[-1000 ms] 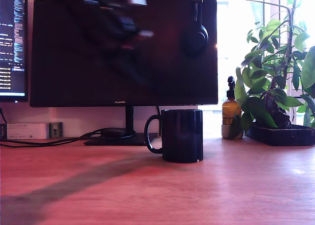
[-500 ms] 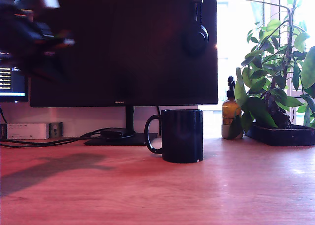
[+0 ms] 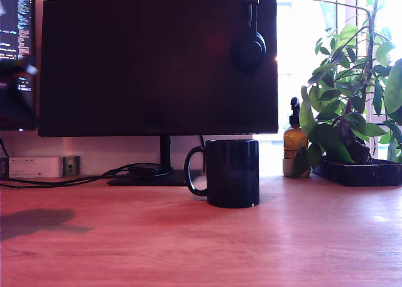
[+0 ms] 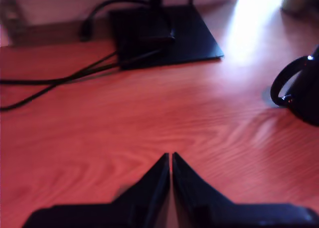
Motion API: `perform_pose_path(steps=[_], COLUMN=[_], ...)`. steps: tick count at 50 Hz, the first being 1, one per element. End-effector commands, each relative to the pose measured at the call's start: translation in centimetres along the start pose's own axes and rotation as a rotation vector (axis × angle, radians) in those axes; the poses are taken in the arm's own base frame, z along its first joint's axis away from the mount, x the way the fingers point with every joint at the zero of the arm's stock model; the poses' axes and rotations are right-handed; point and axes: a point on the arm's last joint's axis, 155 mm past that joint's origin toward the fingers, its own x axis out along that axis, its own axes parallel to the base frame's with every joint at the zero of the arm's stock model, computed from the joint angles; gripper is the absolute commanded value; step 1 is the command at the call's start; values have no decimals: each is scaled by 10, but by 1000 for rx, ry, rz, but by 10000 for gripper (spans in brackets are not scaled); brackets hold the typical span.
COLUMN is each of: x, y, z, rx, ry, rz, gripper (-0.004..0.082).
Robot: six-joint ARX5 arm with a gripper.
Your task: Pick up the coffee capsules from the table one by one and drop them inside the nearest coffee cup
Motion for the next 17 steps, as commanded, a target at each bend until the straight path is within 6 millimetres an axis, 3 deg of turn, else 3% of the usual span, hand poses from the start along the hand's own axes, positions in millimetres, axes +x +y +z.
perform_pose_path(steps=[1, 17], x=[-7, -40], y=[2, -5], z=[-8, 2], rx=[-24, -27], ry=[-15, -104], rz=[14, 12], gripper=[-21, -21])
